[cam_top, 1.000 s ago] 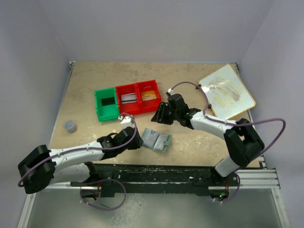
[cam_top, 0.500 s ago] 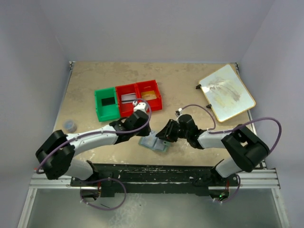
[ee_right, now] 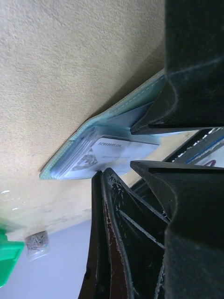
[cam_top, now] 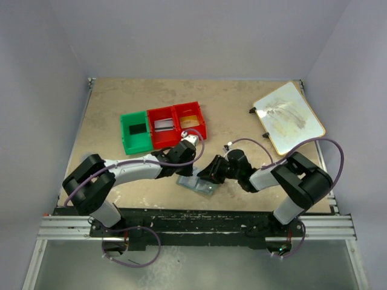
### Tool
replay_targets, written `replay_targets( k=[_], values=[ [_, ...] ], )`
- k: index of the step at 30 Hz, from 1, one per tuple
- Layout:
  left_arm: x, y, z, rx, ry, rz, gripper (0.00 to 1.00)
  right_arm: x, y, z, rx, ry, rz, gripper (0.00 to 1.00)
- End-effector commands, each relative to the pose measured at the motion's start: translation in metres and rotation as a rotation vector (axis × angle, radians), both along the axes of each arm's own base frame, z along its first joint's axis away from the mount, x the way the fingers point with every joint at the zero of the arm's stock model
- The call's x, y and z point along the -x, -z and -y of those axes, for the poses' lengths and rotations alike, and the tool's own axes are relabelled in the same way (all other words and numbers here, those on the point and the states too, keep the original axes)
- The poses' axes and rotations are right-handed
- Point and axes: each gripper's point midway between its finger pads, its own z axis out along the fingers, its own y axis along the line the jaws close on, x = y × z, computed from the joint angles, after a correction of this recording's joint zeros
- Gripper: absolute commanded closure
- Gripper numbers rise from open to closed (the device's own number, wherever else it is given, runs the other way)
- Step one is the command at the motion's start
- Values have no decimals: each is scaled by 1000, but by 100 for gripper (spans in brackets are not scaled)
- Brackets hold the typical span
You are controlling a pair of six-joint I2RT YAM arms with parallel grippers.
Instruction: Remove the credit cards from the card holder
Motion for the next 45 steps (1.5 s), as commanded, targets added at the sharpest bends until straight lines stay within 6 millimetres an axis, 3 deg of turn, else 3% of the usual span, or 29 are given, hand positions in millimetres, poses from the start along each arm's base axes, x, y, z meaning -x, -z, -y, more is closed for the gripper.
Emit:
replay_targets(
  k=[1, 6, 15, 22, 29, 31, 35, 40, 45],
  values=[
    [2, 7, -2, -23, 32, -3, 89, -2, -3, -5, -20, -19, 24, 69],
    [14, 24, -7, -32, 39, -57, 93, -3, -1, -10, -53, -26, 20, 72],
    [27, 35, -26, -42, -17, -77, 97, -3, -3, -14, -131, -18, 31, 77],
    [-1, -11, -29, -4, -115, 74, 92, 3, 12, -4, -79, 20, -21, 76],
    [-10, -10, -20, -36, -85, 78, 90, 1, 11, -5, -87, 18, -8, 75],
    [-7, -5, -15, -31, -59, 55, 90, 1, 9, -5, -93, 21, -4, 76],
    [4, 5, -9, 4, -21, 9, 100, -2, 1, -10, -126, 11, 17, 79],
    [18, 19, -15, -1, -11, -37, 100, -4, -13, -17, -175, -2, 43, 85],
    [29, 25, -14, 18, 9, -68, 100, -8, -32, -22, -216, -17, 107, 78]
  ],
)
